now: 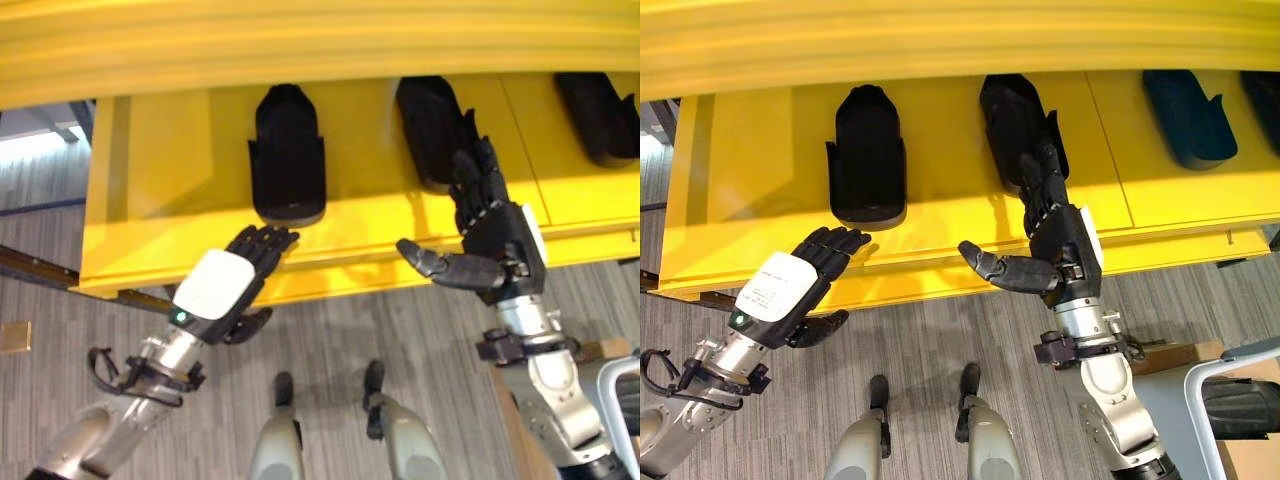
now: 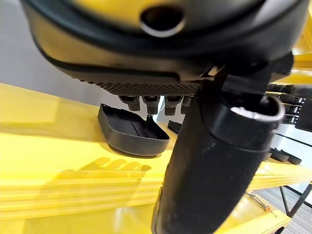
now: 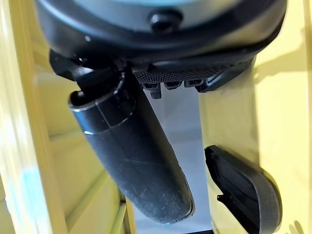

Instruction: Move parts from the plastic box to the shelf.

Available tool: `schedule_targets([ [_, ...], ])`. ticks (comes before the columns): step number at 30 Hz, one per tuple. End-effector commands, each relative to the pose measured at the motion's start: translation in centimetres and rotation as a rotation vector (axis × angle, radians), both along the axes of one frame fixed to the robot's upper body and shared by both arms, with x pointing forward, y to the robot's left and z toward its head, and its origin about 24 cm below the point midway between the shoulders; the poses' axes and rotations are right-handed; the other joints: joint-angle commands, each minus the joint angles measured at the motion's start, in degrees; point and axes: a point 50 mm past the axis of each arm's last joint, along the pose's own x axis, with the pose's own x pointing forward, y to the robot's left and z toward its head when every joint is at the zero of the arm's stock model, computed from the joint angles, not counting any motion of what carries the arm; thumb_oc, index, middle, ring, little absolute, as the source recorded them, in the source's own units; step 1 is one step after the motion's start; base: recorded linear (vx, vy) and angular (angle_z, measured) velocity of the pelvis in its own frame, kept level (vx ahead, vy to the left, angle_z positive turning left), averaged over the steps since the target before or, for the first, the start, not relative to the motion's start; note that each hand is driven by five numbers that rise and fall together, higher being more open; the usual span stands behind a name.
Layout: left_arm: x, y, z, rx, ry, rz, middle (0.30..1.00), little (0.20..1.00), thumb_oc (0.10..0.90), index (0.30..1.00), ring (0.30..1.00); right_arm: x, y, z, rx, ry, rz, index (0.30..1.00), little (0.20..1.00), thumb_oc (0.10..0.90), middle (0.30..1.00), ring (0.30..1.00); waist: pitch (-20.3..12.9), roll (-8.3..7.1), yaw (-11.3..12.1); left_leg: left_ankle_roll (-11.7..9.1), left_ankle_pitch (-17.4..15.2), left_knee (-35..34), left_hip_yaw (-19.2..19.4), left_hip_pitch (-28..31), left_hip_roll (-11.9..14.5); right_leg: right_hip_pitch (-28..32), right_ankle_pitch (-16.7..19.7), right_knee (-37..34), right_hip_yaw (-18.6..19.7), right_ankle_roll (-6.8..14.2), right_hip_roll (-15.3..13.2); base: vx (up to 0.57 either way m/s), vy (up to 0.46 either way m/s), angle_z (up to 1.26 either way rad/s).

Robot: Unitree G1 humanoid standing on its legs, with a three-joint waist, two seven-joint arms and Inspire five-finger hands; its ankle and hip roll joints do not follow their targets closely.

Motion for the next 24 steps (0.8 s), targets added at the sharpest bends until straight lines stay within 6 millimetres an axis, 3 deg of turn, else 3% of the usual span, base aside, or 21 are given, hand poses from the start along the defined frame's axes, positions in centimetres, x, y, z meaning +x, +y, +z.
schedule_targets([
  [1, 0.4, -0.6, 1.4, -0.049, -0.083, -0.034, 1.000, 1.000, 0.900, 1.000, 1.000, -1.0, 0.3, 3.5, 0.043, -0.227, 0.018, 1.000, 1.000, 0.900, 1.000, 1.000, -4.83, -0.69, -0.80, -0.77, 1.19, -5.38, 1.44, 5.60, 5.72, -2.78, -4.73, 9.63, 1.99, 6.98, -6.23, 0.00, 0.000, 0.00],
  [24, 1.8, -0.5, -0.5, -0.103, -0.032, 0.024, 1.000, 1.000, 0.900, 1.000, 1.000, -1.0, 0.3, 3.4, 0.061, -0.227, 0.000, 1.000, 1.000, 0.900, 1.000, 1.000, -4.33, -2.02, -1.58, -0.79, 0.62, -4.54, 2.28, 5.11, 6.08, -3.66, -4.47, 9.60, 2.73, 6.84, -5.86, 0.00, 0.001, -0.01],
])
